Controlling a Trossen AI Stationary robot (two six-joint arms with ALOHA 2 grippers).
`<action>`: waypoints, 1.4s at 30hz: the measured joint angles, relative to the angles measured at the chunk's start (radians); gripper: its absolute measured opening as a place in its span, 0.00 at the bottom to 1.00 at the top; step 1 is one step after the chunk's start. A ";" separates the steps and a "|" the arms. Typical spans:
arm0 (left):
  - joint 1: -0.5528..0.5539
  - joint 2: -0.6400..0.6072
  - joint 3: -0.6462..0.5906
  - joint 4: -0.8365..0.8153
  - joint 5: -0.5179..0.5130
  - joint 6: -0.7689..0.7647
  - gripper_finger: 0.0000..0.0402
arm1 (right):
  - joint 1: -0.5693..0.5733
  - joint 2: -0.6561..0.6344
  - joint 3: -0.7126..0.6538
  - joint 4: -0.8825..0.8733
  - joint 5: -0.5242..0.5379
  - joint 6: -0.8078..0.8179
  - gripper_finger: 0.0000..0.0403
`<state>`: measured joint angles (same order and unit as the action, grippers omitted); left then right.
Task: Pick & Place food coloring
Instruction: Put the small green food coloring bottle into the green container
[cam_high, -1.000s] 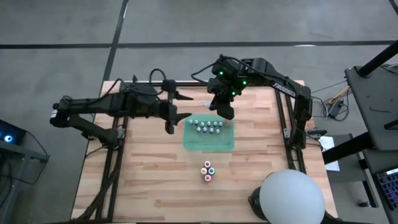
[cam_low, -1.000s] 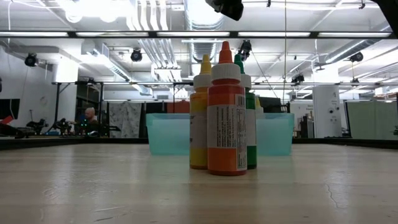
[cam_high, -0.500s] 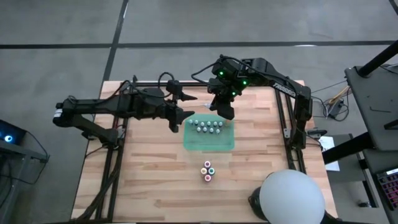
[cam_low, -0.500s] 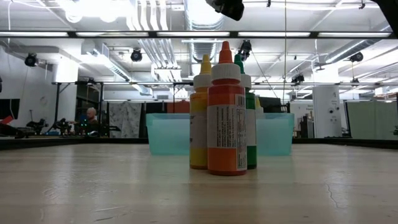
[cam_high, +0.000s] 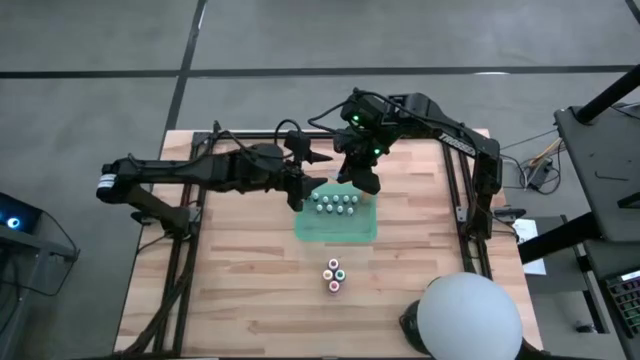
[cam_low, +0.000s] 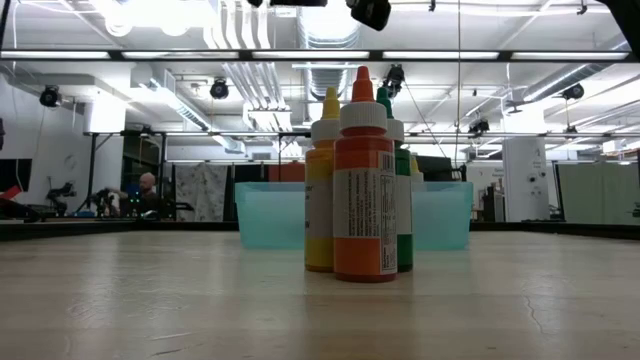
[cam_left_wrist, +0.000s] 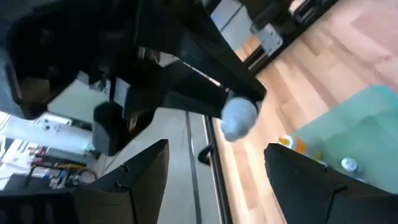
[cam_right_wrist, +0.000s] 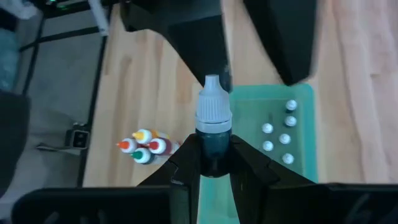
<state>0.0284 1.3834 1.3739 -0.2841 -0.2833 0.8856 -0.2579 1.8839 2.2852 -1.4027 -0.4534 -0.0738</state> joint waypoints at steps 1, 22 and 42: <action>0.000 -0.002 0.000 0.004 0.016 -0.001 0.59 | 0.000 0.000 0.000 -0.001 -0.003 -0.004 0.14; 0.000 -0.014 0.005 0.023 0.256 -0.018 0.59 | 0.000 0.000 0.000 -0.007 -0.109 -0.012 0.14; -0.007 -0.014 0.006 0.086 0.329 -0.033 0.59 | 0.000 0.000 0.000 -0.006 -0.239 -0.016 0.14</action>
<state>0.0212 1.3689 1.3800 -0.1982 0.0455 0.8522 -0.2577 1.8839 2.2852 -1.4090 -0.6926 -0.0898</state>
